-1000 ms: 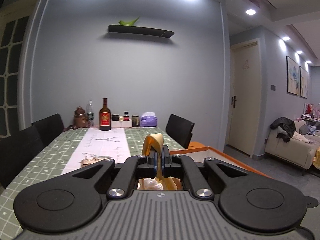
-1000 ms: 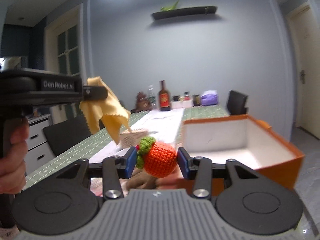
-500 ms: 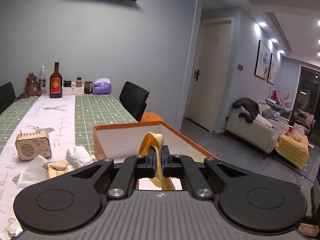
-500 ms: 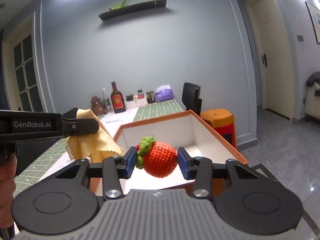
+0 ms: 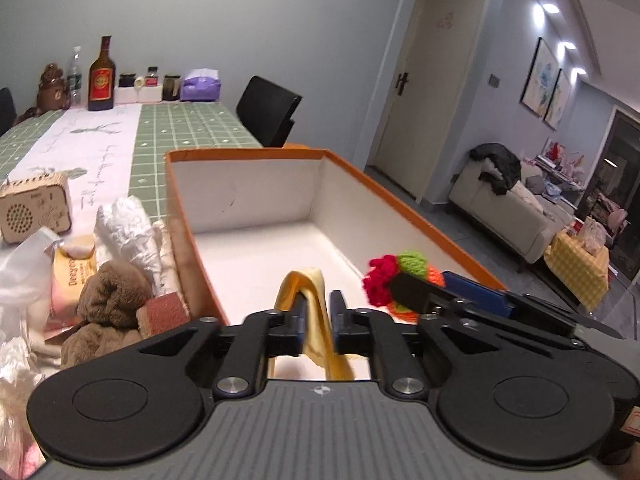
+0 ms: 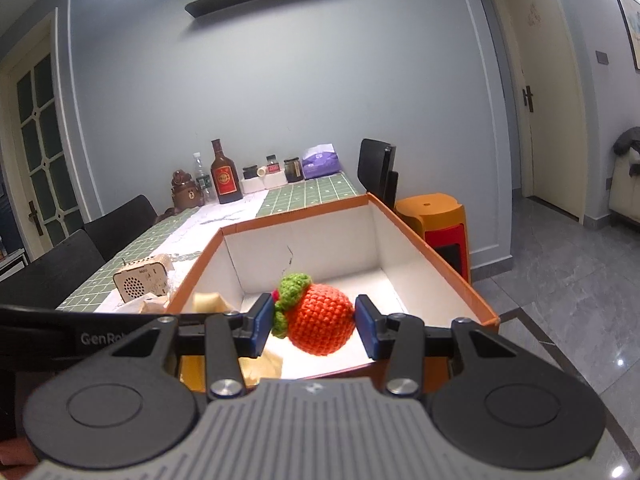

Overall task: Organize soft objects
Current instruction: 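Lift both held items and carry them over the open orange box, then open the left tool dropping the yellow cloth while the right tool releases the crocheted fruit into the box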

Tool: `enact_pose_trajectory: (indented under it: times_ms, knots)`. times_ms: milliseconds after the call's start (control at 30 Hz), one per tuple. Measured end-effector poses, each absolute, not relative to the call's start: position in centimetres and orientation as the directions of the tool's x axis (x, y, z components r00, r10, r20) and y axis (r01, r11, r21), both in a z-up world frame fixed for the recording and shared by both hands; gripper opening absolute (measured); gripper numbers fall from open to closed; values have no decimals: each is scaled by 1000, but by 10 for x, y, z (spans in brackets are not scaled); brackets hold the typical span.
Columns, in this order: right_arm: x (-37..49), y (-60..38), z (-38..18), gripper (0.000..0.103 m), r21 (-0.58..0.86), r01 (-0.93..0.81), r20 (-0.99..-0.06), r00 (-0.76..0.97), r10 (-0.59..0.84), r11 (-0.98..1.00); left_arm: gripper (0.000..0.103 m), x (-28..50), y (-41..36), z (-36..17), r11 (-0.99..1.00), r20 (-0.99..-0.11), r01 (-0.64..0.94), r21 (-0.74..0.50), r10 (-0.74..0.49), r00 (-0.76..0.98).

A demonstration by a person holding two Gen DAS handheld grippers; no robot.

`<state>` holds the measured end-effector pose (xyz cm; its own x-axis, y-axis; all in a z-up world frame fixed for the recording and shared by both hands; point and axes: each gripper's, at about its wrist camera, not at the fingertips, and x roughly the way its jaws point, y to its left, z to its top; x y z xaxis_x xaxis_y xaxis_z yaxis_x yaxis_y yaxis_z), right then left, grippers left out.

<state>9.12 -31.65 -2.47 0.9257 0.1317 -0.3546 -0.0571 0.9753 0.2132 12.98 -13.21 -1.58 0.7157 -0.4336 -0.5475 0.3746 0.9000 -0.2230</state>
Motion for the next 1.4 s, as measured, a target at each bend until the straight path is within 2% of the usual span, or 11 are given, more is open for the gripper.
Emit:
enact_pose_trajectory:
  times_ms: [33,100,133,200,433,600,767,967,1133,1400]
  knots:
    - [92,-317,-25,44,217,-50,-361,924,127,975,33,128,-130,-15,904,-544,368,-218,-425,723]
    - [94,-319,-27,44,229,-38,-372,920,124,973,44,124,-126,-14,906,-531,369,-206,-420,736]
    - [95,-320,-27,44,230,-31,-372,921,117,973,54,123,-125,-12,905,-525,373,-206,-424,738]
    - [96,-319,-27,44,221,-22,-376,920,106,975,63,121,-120,-10,896,-511,383,-226,-444,736]
    - [98,-314,-23,44,209,-52,-404,905,134,976,73,116,-94,6,899,-451,348,-266,-435,779]
    - [116,-310,-17,44,216,-120,-463,861,210,969,76,112,-73,11,924,-426,278,-264,-370,826]
    - [134,-301,-18,45,236,-163,-515,815,266,958,76,118,-64,7,948,-451,203,-246,-297,842]
    - [138,-283,-24,45,133,-150,-579,791,199,980,76,121,-56,2,964,-471,150,-221,-241,849]
    - [136,-283,-19,54,139,-146,-578,791,200,979,76,117,-52,2,968,-470,142,-209,-227,853]
    - [123,-285,-8,56,151,-138,-539,818,199,979,77,109,-39,8,968,-450,121,-220,-211,868]
